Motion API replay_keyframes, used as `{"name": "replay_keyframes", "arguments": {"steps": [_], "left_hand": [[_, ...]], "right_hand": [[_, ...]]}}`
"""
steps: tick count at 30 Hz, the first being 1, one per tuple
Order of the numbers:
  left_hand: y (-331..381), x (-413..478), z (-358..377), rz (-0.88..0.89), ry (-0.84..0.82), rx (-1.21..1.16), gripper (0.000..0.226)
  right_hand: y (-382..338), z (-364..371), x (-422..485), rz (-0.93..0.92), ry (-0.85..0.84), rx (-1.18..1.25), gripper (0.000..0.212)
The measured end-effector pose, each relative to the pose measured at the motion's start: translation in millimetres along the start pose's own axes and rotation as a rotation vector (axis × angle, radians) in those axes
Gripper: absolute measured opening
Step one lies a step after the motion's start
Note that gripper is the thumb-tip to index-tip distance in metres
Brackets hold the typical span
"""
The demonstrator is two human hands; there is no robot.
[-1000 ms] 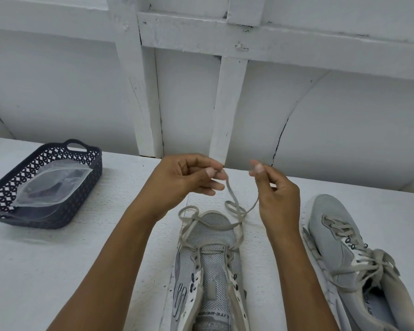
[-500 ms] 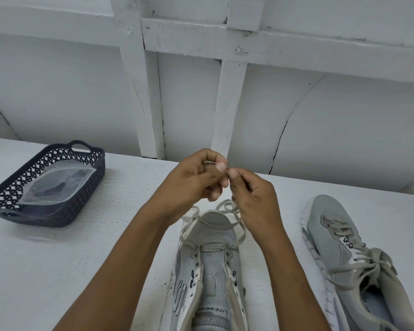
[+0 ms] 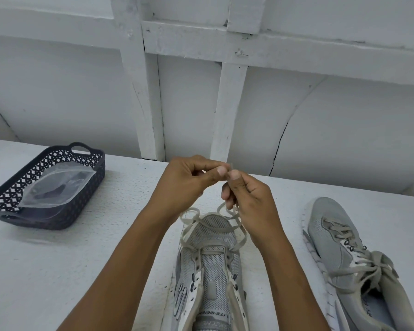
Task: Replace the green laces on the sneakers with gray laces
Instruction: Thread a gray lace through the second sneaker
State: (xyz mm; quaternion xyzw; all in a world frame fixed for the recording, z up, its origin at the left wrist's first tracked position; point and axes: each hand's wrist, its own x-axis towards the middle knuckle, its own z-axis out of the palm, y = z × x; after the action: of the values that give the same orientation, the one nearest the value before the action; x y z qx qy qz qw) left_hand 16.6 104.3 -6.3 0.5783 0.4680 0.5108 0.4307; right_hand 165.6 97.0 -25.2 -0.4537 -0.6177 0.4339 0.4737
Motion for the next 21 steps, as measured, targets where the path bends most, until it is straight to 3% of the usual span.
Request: {"name": "replay_keyframes", "arguments": {"steps": [9, 13, 21], "left_hand": [[-3.8, 0.6, 2.8, -0.024, -0.024, -0.056, 0.018], [-1.5, -0.9, 1.8, -0.003, -0.032, -0.068, 0.023], [19.4, 8.0, -19.6, 0.075, 0.175, -0.299, 0.016]], "right_hand": [[4.0, -3.0, 0.2, 0.056, -0.187, 0.125, 0.058], [2.7, -6.5, -1.3, 0.094, -0.287, 0.235, 0.053], [-11.1, -5.6, -9.8, 0.175, -0.458, 0.313, 0.035]]}}
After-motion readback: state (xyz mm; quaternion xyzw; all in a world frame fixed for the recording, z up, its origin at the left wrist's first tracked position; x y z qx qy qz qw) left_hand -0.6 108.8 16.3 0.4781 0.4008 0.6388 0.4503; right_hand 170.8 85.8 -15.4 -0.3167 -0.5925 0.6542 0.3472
